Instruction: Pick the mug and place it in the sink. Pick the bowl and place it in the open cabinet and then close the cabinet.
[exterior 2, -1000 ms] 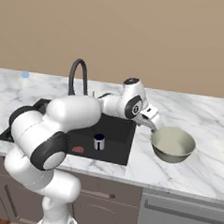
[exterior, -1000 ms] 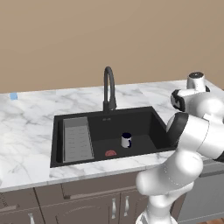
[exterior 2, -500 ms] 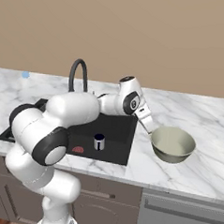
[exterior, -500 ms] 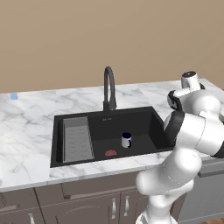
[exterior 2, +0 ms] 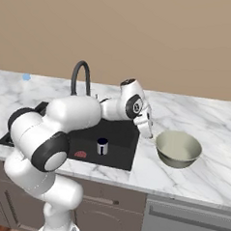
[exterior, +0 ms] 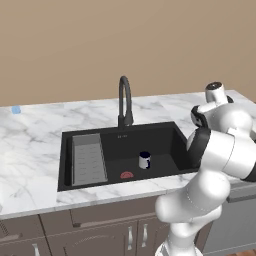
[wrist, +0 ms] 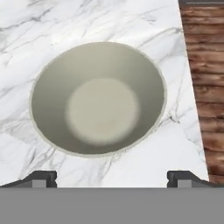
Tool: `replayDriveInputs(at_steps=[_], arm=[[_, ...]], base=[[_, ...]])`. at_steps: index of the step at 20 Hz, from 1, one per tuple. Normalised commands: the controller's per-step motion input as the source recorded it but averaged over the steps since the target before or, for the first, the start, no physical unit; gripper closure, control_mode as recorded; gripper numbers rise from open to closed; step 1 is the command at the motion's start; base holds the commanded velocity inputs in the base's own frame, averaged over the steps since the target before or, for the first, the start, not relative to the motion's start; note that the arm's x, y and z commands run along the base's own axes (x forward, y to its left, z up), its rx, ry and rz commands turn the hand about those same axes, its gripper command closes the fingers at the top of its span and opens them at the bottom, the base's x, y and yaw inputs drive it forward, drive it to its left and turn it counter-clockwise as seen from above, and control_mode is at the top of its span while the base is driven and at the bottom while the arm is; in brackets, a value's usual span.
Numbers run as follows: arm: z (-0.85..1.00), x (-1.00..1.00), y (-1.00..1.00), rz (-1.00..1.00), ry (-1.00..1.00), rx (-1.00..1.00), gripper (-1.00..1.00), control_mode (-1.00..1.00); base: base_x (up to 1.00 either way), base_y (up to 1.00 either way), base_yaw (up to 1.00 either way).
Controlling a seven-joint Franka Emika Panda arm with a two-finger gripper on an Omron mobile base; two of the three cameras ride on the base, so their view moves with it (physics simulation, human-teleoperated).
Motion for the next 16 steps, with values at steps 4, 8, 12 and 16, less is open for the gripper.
replayDriveInputs(at_steps=[4,8,12,16], arm=[[0.0,0.0,0.0,-0.35,-0.24,-0.02,-1.0,-1.0],[0.0,0.0,0.0,-0.36,-0.22,0.0,-1.0,-1.0],[0.0,0.0,0.0,-0.39,-0.22,0.0,-1.0,-1.0],[0.0,0.01,0.0,-0.43,-0.11,0.0,-1.0,-1.0]], base=[[0.0,0.0,0.0],[0.0,0.0,0.0],[0.0,0.0,0.0],[0.0,0.0,0.0]])
